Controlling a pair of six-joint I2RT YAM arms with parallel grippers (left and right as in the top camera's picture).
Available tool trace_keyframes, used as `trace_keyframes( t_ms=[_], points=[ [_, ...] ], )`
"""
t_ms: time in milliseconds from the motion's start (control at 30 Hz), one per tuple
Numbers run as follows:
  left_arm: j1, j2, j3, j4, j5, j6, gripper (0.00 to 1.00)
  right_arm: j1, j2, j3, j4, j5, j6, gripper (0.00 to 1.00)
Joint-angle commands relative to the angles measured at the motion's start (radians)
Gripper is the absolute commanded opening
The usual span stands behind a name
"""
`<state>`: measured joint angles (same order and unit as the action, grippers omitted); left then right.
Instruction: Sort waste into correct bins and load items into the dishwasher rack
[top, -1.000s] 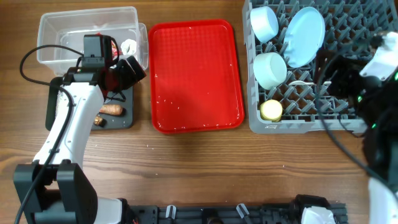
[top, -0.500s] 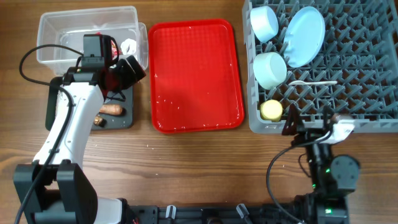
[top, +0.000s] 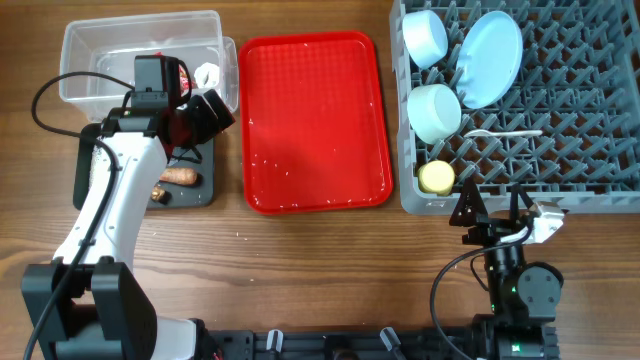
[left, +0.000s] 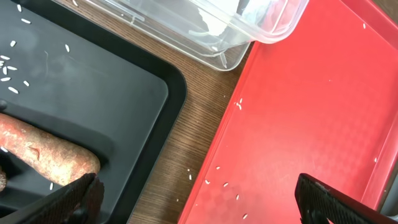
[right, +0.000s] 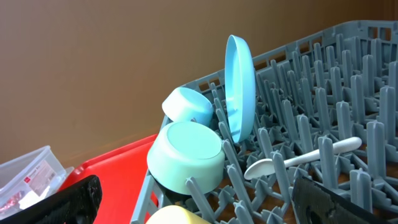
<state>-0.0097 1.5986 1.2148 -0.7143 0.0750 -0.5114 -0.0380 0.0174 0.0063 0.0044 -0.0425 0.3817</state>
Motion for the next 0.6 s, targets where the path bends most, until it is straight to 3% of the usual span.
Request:
trace_keyframes(
  t_ms=[0,567],
  points=[
    [0.006,-0.007,0.010,0.002,-0.010,0.002,1.00,0.007,-0.013,-0.001,0.001,0.020,0.014,1.00],
    [0.005,-0.013,0.010,-0.002,-0.010,0.003,1.00,0.007,-0.013,-0.001,0.001,0.020,0.014,1.00]
  ],
)
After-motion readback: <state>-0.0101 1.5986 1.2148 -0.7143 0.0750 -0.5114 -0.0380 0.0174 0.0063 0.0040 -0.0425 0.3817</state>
